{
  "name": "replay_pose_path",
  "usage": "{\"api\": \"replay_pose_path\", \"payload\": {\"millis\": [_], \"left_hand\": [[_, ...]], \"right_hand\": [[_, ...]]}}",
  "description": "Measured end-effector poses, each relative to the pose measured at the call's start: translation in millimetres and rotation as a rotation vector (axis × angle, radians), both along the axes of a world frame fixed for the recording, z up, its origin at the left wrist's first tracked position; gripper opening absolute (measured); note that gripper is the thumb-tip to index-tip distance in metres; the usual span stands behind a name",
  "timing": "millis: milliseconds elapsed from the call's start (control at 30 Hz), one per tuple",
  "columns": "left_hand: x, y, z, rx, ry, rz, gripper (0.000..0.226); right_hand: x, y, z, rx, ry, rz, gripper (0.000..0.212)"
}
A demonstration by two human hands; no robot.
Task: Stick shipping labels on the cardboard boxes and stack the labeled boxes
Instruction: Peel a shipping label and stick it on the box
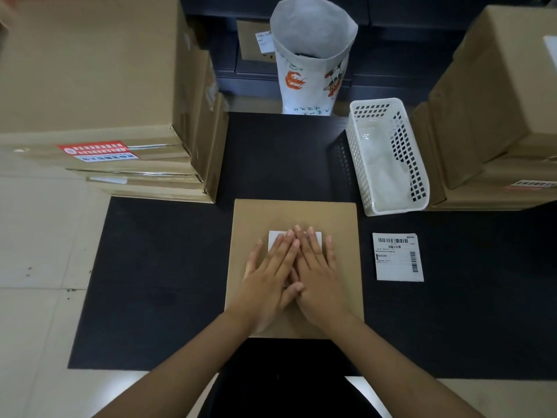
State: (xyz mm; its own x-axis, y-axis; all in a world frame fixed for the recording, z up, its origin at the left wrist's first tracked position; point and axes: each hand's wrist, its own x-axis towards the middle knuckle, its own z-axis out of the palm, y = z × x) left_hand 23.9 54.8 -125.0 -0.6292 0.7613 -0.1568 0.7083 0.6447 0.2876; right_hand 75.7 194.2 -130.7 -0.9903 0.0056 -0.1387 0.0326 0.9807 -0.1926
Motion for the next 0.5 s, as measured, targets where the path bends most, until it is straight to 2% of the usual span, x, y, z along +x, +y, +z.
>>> {"api": "replay_pose_path", "payload": {"millis": [233,500], "left_hand": [[0,2,-7,-0.048,0.06,0.119,0.062],[-3,-2,-12,0.002,0.038,0.224,0.055]], "right_hand": [[0,4,-3,-0.03,-0.006,-0.07,0.057],[13,21,-2,-0.02,0.014,-0.191,0.055]]}}
